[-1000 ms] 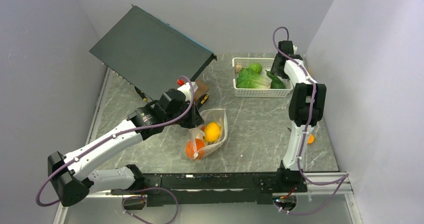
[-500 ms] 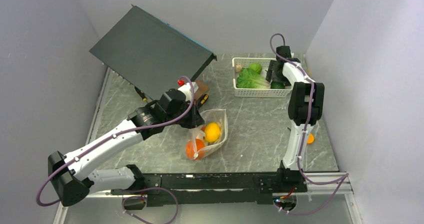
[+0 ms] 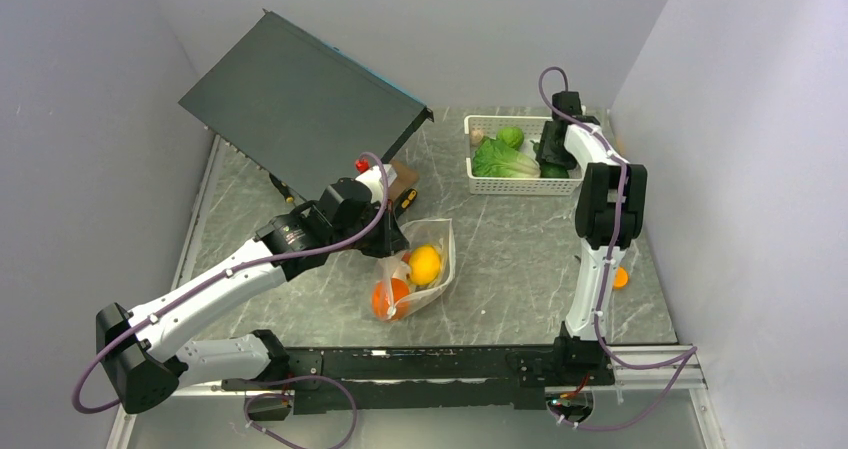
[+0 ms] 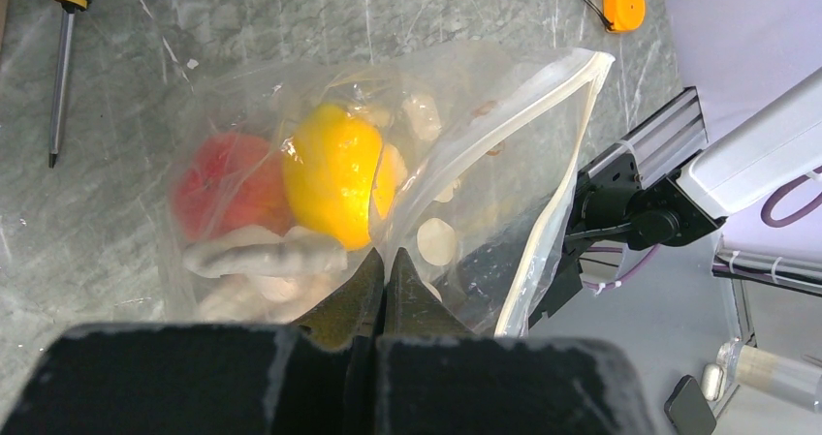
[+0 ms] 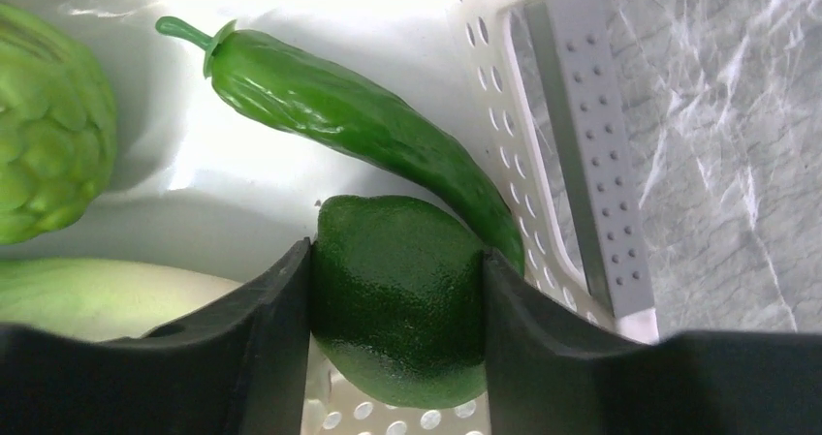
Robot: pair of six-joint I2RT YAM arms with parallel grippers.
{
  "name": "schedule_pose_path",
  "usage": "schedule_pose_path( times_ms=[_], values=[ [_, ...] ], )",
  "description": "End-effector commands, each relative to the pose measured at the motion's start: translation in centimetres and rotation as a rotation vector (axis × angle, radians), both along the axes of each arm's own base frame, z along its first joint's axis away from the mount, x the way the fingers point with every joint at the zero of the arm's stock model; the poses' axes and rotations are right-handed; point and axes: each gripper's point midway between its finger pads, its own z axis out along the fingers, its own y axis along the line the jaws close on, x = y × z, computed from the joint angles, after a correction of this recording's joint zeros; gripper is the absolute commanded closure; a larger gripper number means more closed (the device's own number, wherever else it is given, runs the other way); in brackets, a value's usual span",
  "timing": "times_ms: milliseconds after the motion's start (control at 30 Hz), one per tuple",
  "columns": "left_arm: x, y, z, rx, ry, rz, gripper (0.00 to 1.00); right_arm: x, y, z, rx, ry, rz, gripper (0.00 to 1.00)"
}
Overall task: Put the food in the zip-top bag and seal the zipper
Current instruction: Pick up the fake fruit from the bin, then place the fake fruit in the zipper food storage bag.
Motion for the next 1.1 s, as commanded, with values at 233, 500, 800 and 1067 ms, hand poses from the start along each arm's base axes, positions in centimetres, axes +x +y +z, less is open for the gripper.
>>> schedule_pose_path(
  times_ms=[233,500,800,1067],
  values=[
    [0.2,-0.4,1.2,-0.049,-0.014,0.014,1.0,3.4,1.3,10.8,0.038,-0.271,0.063,1.0],
    [0.3,-0.4,1.1,-0.037,-0.011,0.014,1.0,2.0,4.9,14.6,0.174,-0.367,0.135,1.0],
    [0.3,0.3,1.2,-0.041,-0.013,0.056,1.0,-6.1,17.9,20.3,0.542,-0.555,0.42,1.0],
    [0.1,0.8,1.0,-0.047,0.0,0.079,1.0,-16.1,25.4,22.0,0.702,-0.546,0.662,1.0]
  ],
)
